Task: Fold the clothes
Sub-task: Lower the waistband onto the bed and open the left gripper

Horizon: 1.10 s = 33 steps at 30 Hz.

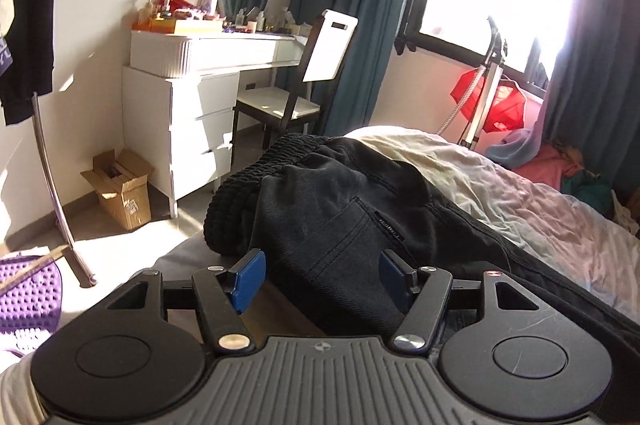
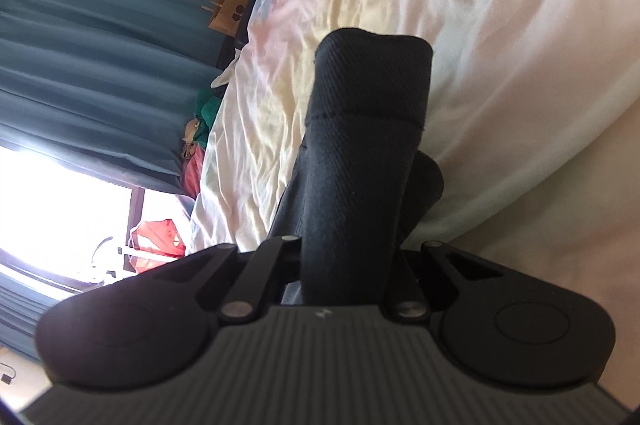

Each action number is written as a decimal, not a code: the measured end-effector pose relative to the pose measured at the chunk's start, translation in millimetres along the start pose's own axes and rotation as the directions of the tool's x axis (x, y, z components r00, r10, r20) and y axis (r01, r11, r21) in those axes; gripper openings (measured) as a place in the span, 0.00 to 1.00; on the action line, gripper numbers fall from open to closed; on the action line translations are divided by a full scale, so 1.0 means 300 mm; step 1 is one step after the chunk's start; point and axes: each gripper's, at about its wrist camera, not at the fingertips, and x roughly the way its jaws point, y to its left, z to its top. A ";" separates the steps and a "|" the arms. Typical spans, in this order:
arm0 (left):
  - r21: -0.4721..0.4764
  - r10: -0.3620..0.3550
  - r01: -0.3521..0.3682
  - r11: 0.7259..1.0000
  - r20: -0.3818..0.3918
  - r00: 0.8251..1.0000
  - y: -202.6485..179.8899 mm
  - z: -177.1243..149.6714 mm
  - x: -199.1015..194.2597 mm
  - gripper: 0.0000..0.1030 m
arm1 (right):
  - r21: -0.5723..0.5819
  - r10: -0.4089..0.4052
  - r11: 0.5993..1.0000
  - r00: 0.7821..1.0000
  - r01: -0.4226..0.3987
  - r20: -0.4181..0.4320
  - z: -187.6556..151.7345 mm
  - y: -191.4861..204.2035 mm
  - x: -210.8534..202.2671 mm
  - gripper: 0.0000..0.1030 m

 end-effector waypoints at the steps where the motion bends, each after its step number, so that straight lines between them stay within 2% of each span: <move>1: 0.031 -0.011 0.011 0.999 0.002 1.000 -0.027 -0.006 0.007 0.66 | -0.007 0.002 1.000 1.000 -0.002 0.002 0.000 0.005 -0.001 0.11; 6: 0.177 -0.057 0.057 0.983 -0.006 0.998 -0.160 -0.038 0.051 0.71 | -0.018 0.010 1.000 1.000 -0.010 0.007 0.003 0.014 -0.005 0.11; 11: 0.292 -0.098 0.109 0.950 -0.053 0.994 -0.280 -0.069 0.147 0.72 | -0.052 0.004 0.999 1.000 -0.004 0.004 0.008 0.022 -0.001 0.11; 13: 0.340 -0.103 0.112 0.934 -0.044 0.994 -0.340 -0.067 0.189 0.72 | -0.069 0.003 0.998 1.000 -0.003 0.003 0.010 0.026 -0.001 0.11; 15: 0.337 -0.133 0.140 0.931 -0.042 0.990 -0.401 -0.057 0.219 0.77 | -0.086 -0.001 0.996 1.000 0.001 0.006 0.008 0.031 -0.002 0.11; 20: 0.368 -0.182 0.202 0.908 -0.087 0.979 -0.575 -0.100 0.337 0.78 | -0.128 -0.021 0.992 1.000 0.023 0.020 -0.002 0.043 -0.004 0.11; 29: 0.391 -0.188 0.258 0.884 -0.207 0.960 -0.635 -0.243 0.540 0.80 | -0.266 -0.085 0.959 0.995 0.094 0.047 -0.028 0.069 0.008 0.11; 32: 0.397 -0.189 0.277 0.875 -0.246 0.951 -0.654 -0.290 0.607 0.80 | -0.350 -0.095 0.929 0.992 0.120 0.087 -0.053 0.121 0.000 0.11; 33: 0.396 -0.187 0.277 0.875 -0.251 0.950 -0.653 -0.286 0.607 0.80 | -0.400 -0.096 0.907 0.989 0.133 0.109 -0.070 0.152 -0.006 0.11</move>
